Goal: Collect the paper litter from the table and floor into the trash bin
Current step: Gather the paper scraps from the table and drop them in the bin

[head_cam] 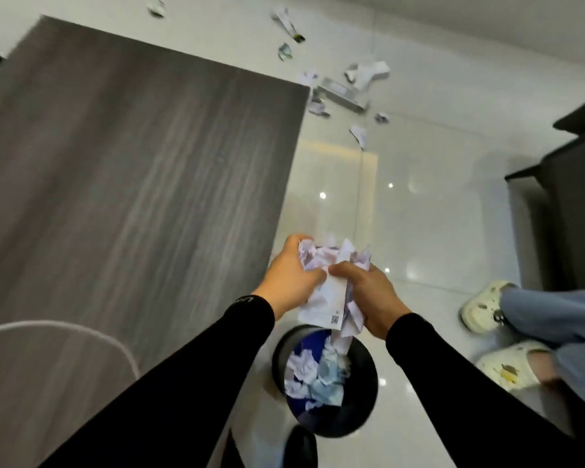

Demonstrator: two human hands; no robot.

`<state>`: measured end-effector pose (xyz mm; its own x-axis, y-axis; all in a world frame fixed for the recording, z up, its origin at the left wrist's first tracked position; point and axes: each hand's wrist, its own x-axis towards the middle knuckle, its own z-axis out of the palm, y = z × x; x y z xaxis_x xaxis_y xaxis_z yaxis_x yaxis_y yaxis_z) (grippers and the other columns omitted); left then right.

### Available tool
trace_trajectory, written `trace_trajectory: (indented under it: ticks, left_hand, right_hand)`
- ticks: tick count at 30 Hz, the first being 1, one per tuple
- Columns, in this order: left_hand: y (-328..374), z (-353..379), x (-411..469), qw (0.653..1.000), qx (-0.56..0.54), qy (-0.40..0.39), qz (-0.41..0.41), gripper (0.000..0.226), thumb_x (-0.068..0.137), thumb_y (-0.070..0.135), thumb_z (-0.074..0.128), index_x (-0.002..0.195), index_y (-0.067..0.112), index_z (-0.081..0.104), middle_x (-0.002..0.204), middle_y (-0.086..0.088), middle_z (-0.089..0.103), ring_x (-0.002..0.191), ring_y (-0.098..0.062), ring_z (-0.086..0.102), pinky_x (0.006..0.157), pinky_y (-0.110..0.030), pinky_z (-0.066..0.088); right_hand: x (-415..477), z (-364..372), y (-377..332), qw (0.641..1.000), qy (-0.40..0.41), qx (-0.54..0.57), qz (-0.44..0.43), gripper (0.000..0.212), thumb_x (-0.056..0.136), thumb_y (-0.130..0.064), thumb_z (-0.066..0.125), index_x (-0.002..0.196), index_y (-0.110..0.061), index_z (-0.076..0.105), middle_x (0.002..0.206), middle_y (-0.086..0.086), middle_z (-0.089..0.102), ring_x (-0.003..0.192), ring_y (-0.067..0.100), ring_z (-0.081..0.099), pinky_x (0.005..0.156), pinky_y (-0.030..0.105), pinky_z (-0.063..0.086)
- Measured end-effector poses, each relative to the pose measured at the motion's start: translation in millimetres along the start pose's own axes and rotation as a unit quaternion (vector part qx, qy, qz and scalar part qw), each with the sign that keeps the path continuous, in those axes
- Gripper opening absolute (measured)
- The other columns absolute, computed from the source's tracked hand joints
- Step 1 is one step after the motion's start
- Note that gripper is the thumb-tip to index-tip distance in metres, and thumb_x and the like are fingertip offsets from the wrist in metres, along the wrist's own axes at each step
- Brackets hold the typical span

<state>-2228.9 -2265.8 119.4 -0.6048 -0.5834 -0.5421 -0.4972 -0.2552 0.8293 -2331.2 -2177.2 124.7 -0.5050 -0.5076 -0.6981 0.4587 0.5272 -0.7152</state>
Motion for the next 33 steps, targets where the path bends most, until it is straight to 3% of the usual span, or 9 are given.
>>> trace_trajectory:
  ticks: [4, 8, 11, 13, 16, 21, 25, 30, 33]
  left_hand:
    - [-54, 47, -4, 0.996, 0.01, -0.044, -0.08, 0.04, 0.078, -0.002, 0.059, 0.107, 0.024, 0.046, 0.107, -0.009, 0.063, 0.094, -0.023, 0.061, 0.078, -0.031, 0.051]
    - [-107, 87, -7, 0.988, 0.059, -0.059, -0.131, 0.02, 0.079, 0.008, 0.057, 0.079, 0.026, 0.048, 0.076, -0.003, 0.06, 0.072, -0.019, 0.056, 0.057, -0.026, 0.048]
    - [-139, 112, -7, 0.981, 0.075, -0.072, -0.161, 0.038, 0.081, 0.022, 0.058, 0.118, 0.02, 0.053, 0.104, -0.009, 0.067, 0.09, -0.022, 0.063, 0.085, -0.039, 0.054]
    - [-150, 120, -6, 0.968, 0.099, -0.089, -0.214, 0.078, 0.082, 0.031, 0.06, 0.147, 0.018, 0.017, 0.138, -0.013, 0.05, 0.12, -0.029, 0.053, 0.102, -0.042, 0.044]
    - [-159, 126, -2, 0.953, 0.131, -0.081, -0.26, 0.081, 0.087, 0.029, 0.054, 0.149, 0.014, 0.005, 0.15, -0.017, 0.033, 0.132, -0.033, 0.04, 0.107, -0.044, 0.038]
    - [-150, 115, -1, 0.949, 0.21, -0.065, -0.225, 0.037, 0.09, 0.007, 0.04, 0.127, 0.005, 0.048, 0.126, -0.019, 0.057, 0.113, -0.035, 0.054, 0.09, -0.036, 0.043]
    - [-158, 108, 8, 0.946, 0.212, -0.023, -0.242, 0.042, 0.09, 0.01, 0.042, 0.132, 0.008, 0.046, 0.126, -0.017, 0.058, 0.11, -0.034, 0.058, 0.088, -0.033, 0.045]
    - [-181, 109, 17, 0.946, 0.221, -0.015, -0.237, 0.043, 0.091, 0.015, 0.045, 0.133, 0.01, 0.046, 0.131, -0.013, 0.056, 0.116, -0.031, 0.055, 0.092, -0.031, 0.042]
    - [-196, 109, 23, 0.952, 0.208, -0.001, -0.224, 0.041, 0.089, 0.017, 0.048, 0.13, 0.012, 0.048, 0.129, -0.01, 0.057, 0.114, -0.029, 0.055, 0.094, -0.031, 0.043]
  right_hand:
    - [9, -34, 70, 0.998, 0.028, -0.032, 0.053, 0.019, 0.074, -0.005, 0.061, 0.089, -0.014, 0.07, 0.076, 0.002, 0.076, 0.067, 0.015, 0.073, 0.053, 0.021, 0.055]
    - [16, -54, 139, 0.991, 0.065, -0.075, 0.084, 0.011, 0.069, -0.016, 0.068, 0.071, -0.027, 0.07, 0.072, -0.006, 0.075, 0.075, 0.014, 0.071, 0.073, 0.031, 0.057]
    - [20, -63, 174, 0.987, 0.083, -0.091, 0.1, 0.011, 0.07, -0.019, 0.067, 0.078, -0.027, 0.067, 0.086, -0.003, 0.073, 0.081, 0.014, 0.07, 0.08, 0.034, 0.056]
    - [22, -67, 186, 0.985, 0.081, -0.083, 0.126, 0.02, 0.073, -0.02, 0.067, 0.092, -0.02, 0.062, 0.101, 0.007, 0.07, 0.09, 0.02, 0.067, 0.088, 0.037, 0.054]
    - [22, -72, 192, 0.984, 0.069, -0.06, 0.154, 0.049, 0.078, -0.019, 0.067, 0.124, -0.014, 0.053, 0.123, 0.004, 0.062, 0.106, 0.022, 0.06, 0.094, 0.034, 0.048]
    - [27, -76, 188, 0.982, 0.049, -0.1, 0.154, 0.054, 0.084, -0.007, 0.053, 0.137, -0.016, 0.046, 0.127, 0.0, 0.056, 0.107, 0.023, 0.055, 0.092, 0.029, 0.045]
    - [32, -82, 217, 0.947, 0.176, -0.134, 0.231, 0.013, 0.08, -0.006, 0.055, 0.088, 0.003, 0.058, 0.085, 0.015, 0.054, 0.079, 0.027, 0.048, 0.068, 0.031, 0.04]
    - [20, -90, 290, 0.908, 0.205, -0.037, 0.363, 0.052, 0.082, -0.022, 0.066, 0.121, 0.011, 0.052, 0.122, 0.022, 0.058, 0.105, 0.036, 0.056, 0.094, 0.043, 0.047]
    - [23, -85, 318, 0.895, 0.181, 0.156, 0.376, 0.036, 0.089, -0.017, 0.06, 0.119, 0.003, 0.055, 0.109, 0.019, 0.06, 0.081, 0.032, 0.059, 0.057, 0.036, 0.058]
